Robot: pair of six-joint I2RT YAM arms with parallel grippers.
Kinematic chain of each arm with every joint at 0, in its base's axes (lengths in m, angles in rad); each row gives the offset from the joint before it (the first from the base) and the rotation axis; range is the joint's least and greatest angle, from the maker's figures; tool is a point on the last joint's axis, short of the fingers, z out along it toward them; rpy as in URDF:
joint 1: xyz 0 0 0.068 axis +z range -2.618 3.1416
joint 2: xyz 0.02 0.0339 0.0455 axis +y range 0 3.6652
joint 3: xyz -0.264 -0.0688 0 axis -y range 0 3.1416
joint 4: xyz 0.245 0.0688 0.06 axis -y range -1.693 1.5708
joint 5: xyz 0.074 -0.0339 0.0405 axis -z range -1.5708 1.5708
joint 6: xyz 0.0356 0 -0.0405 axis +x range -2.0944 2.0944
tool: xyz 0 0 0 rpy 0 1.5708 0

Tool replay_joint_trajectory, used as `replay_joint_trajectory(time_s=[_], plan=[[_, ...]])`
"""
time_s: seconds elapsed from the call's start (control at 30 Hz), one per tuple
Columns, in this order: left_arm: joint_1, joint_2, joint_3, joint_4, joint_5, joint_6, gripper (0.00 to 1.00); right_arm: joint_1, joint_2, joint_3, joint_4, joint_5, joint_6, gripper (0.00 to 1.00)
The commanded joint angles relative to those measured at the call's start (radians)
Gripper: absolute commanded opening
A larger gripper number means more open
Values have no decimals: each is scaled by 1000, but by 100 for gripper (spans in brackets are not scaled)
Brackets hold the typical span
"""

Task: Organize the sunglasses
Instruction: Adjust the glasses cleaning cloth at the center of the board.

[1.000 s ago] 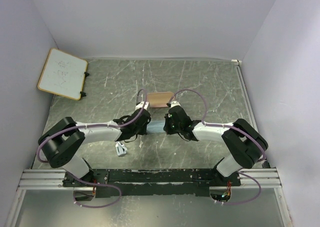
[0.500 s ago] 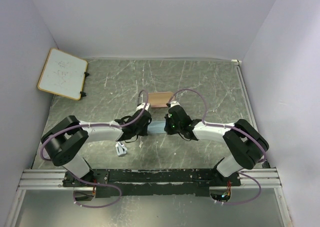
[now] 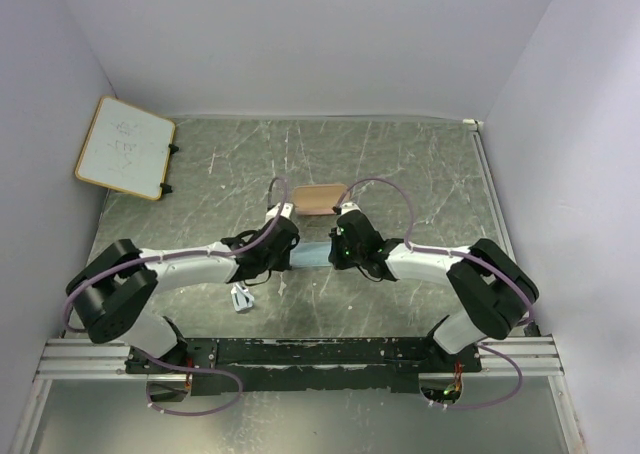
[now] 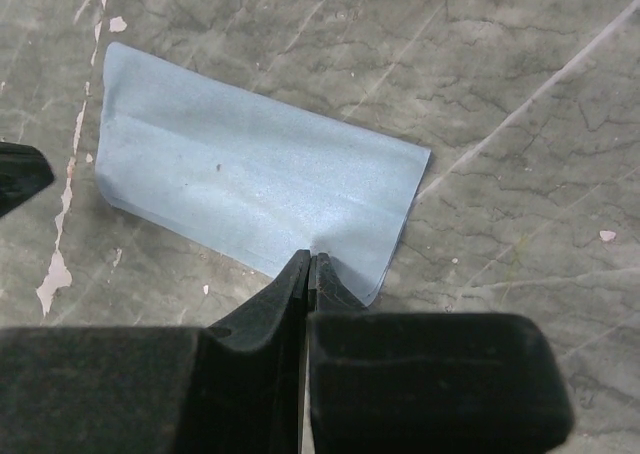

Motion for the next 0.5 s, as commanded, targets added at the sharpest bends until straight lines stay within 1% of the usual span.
replay_joint_trajectory(time_s=[0.0,0.03,0.1,0.17,0.2,0.27,0.47], plan=[[-4,-84,58,-87,-82,-19,9,2,-49,4,-13,16,-18,1],[-4,-86,65,-88,-96,-15,11,3,-59,8,-19,24,-21,3],[-3,-75,94,-103,-123,-24,19,3,-77,17,-36,42,-24,10],[-3,-47,125,-126,-137,-41,28,3,-92,28,-54,63,-25,14],[-3,-30,136,-135,-140,-56,30,3,-97,30,-59,71,-27,15],[-1,-2,151,-138,-129,-80,32,3,-108,29,-66,87,-27,19],[3,45,152,-134,-84,-172,36,3,-124,15,-71,123,-30,21]])
